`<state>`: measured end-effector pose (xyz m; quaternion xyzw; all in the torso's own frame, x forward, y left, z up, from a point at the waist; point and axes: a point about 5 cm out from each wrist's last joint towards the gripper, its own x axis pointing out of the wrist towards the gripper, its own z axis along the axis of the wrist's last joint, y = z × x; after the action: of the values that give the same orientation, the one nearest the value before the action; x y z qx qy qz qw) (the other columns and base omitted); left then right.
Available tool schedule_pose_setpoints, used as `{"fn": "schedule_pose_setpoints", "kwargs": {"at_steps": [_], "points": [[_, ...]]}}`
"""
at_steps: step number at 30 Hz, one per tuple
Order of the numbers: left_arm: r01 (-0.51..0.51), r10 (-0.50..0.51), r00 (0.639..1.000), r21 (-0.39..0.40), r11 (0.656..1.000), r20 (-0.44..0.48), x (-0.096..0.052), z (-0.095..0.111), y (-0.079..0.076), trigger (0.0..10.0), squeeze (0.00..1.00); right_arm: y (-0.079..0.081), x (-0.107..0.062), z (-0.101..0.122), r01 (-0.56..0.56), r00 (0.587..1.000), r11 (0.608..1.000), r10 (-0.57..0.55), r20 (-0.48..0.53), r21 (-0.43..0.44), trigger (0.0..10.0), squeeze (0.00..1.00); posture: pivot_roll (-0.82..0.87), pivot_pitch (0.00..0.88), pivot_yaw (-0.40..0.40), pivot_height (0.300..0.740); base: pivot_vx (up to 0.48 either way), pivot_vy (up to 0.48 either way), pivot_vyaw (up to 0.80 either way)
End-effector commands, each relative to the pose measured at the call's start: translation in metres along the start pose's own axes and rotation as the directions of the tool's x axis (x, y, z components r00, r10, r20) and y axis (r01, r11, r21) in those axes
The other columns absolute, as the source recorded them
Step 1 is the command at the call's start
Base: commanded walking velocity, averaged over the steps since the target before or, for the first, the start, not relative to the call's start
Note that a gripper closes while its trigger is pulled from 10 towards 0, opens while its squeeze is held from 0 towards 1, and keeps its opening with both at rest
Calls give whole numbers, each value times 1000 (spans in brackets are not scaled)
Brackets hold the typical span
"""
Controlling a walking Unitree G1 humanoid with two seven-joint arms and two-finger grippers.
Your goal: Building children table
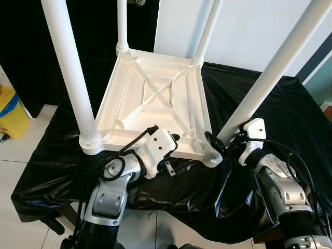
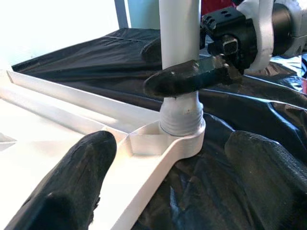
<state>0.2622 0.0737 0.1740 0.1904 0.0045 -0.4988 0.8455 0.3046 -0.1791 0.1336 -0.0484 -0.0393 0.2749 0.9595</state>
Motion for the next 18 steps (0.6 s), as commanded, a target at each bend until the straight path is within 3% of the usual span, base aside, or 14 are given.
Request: {"fn": "schedule_pose_setpoints", "kwargs": {"at_steps": [1,3,4,7,8,13,14,15,16,18], "points": [[-125,125,992,2,992,12,5,1,5,10000,0,-5,0,-5,-6,1000,1000,6,-25,-8,2824,0,121,34,-155,740,0,0,0],[-125,125,992,2,992,12,5,1,5,10000,0,-5,0,-5,-6,1000,1000,6,-25,-8,2824,0,121,34,-155,740,0,0,0],[-123,123,992,2,992,13,5,1,5,10000,0,-6,2,-7,-9,1000,1000,9,-29,-3,667,0,119,36,-153,740,0,0,0],[-123,123,992,2,992,13,5,1,5,10000,0,-6,2,-7,-9,1000,1000,9,-29,-3,667,0,119,36,-153,740,0,0,0],[-121,121,993,2,993,12,5,1,5,10000,0,-5,4,-9,-11,999,1000,11,-33,1,0,0,119,40,-148,740,0,0,0],[-116,115,993,5,993,8,4,0,5,10000,0,-5,6,-13,26,998,1000,-26,-58,-11,0,0,118,44,-146,740,0,0,0],[-114,114,994,5,994,6,3,0,5,10000,0,-5,5,-16,80,994,997,-79,-72,2,4157,0,117,45,-145,740,0,0,0],[-114,114,994,5,994,6,3,0,5,10000,0,-5,5,-16,80,994,997,-79,-72,2,4157,0,117,45,-145,740,0,0,0],[-111,111,994,3,994,5,3,0,4,10000,0,-1,3,-18,139,988,990,-138,-76,18,10000,0,111,53,-141,740,0,0,0],[-111,111,994,3,994,5,3,0,4,10000,0,-1,3,-18,139,988,990,-138,-76,18,10000,0,111,53,-141,740,0,0,0]]}}
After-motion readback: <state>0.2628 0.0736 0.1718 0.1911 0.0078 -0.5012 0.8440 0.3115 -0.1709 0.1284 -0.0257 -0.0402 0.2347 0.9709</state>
